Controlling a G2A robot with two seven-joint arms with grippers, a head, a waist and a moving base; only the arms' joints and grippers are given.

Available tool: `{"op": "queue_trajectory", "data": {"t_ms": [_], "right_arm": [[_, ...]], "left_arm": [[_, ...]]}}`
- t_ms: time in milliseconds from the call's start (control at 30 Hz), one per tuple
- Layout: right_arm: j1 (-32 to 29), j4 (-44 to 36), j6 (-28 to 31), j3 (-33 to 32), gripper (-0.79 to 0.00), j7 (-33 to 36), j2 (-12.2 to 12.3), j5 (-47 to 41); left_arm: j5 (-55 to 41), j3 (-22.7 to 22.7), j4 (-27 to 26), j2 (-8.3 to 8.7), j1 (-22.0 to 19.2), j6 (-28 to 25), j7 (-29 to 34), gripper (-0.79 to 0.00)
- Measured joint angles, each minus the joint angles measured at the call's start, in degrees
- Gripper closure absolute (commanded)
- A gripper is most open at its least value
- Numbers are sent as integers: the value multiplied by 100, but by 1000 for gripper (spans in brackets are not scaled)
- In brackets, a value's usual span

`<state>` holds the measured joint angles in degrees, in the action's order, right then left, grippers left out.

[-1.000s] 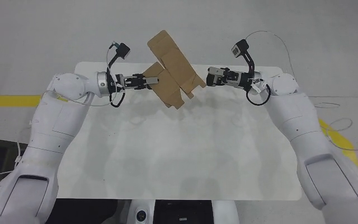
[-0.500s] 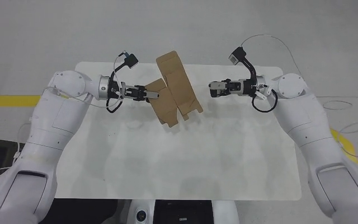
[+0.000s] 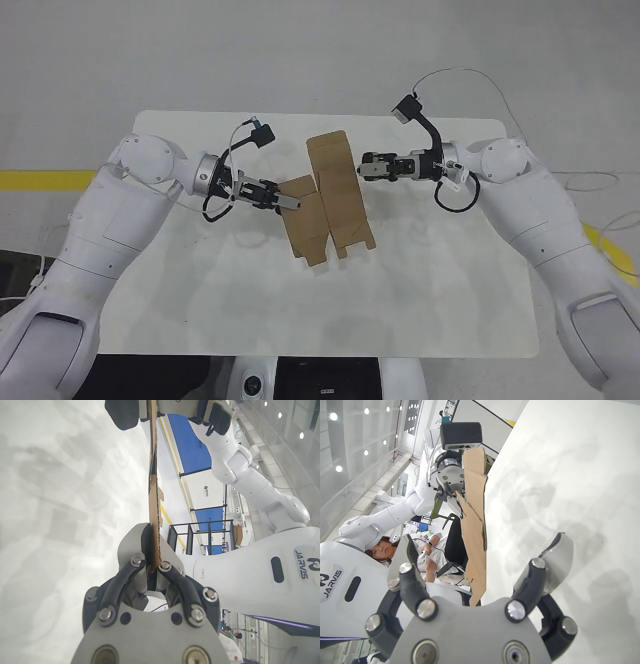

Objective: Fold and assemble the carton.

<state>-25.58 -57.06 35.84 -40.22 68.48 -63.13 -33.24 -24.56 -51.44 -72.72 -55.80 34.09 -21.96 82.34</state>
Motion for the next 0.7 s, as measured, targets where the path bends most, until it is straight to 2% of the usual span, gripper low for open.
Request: {"op": "queue_trajectory", "data": {"t_ms": [67,400,433,500,700], "right_arm": [[25,-20,9,118,-292,-10,22,-91],[116,-69,127,520,-160,-127,107,-479],[124,-82,139,558,-132,-139,118,-509],[135,-110,152,615,0,-153,134,-547],[179,-237,179,799,0,-179,197,-614]], "left_arm": [[-95,54,-24,17,-14,15,14,0],[-301,232,-71,103,-75,-85,-85,0],[-320,252,-74,112,-81,-93,-93,0],[-351,281,-82,126,-91,-103,-104,0],[-417,365,-83,170,-127,-147,-147,0]]}}
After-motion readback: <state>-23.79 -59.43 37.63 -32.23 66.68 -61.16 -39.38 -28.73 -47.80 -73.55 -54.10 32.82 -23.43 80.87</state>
